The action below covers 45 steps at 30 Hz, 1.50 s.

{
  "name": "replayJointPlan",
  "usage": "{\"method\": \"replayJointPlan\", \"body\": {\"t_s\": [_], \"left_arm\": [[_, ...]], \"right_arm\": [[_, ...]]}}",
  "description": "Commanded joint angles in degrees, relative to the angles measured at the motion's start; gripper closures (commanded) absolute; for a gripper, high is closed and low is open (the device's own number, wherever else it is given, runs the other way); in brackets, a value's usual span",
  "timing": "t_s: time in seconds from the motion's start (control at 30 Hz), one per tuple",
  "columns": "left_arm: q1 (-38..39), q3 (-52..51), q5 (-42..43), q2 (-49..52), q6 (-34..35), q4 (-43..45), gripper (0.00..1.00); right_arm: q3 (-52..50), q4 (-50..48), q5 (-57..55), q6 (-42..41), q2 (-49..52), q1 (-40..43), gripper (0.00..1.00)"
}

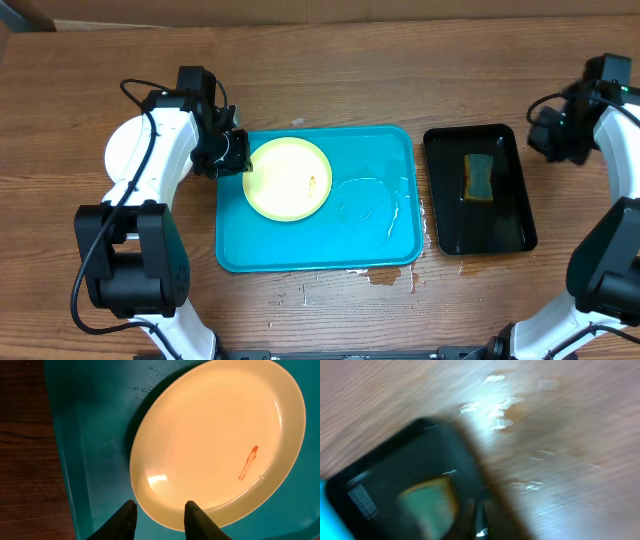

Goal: Clean dirty plates on tray and stack at the side
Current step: 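Reach the right gripper down into the black tray toward the sponge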

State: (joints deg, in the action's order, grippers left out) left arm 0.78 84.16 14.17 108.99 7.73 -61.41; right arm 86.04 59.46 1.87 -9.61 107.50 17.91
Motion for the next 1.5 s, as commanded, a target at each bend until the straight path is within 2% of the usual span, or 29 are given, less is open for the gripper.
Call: {"method": "replayJointPlan", "body": {"t_s": [0.0,0.47,0.7,0.93,1.47], "left_arm": [[0.5,1.1,0.9,0.3,-0.5,0.5,0.65],[0.5,1.1,0.9,0.3,-0.5,0.8,0.62],[0.5,1.1,0.9,0.3,-0.5,0.7,0.62],[0.5,1.1,0.9,0.3,-0.4,0.3,0.62],[0.5,1.1,0.9,0.3,-0.5,0.4,0.61]], "right_arm": [[-2.5,0.3,-11.1,-5.5,-1.1,1.2,0.96],[-12.6,-5.5,-7.8,-5.7,-1.1,1.2,0.96],[-17.1,-10.9,-2.1,-5.7,-1.1,1.2,0.96],[-17.8,-14.0,2.4,-5.6,-1.1,1.2,0.96],[-17.8,-11.8,8.7,-5.1,-1.1,1.1,0.96]]}}
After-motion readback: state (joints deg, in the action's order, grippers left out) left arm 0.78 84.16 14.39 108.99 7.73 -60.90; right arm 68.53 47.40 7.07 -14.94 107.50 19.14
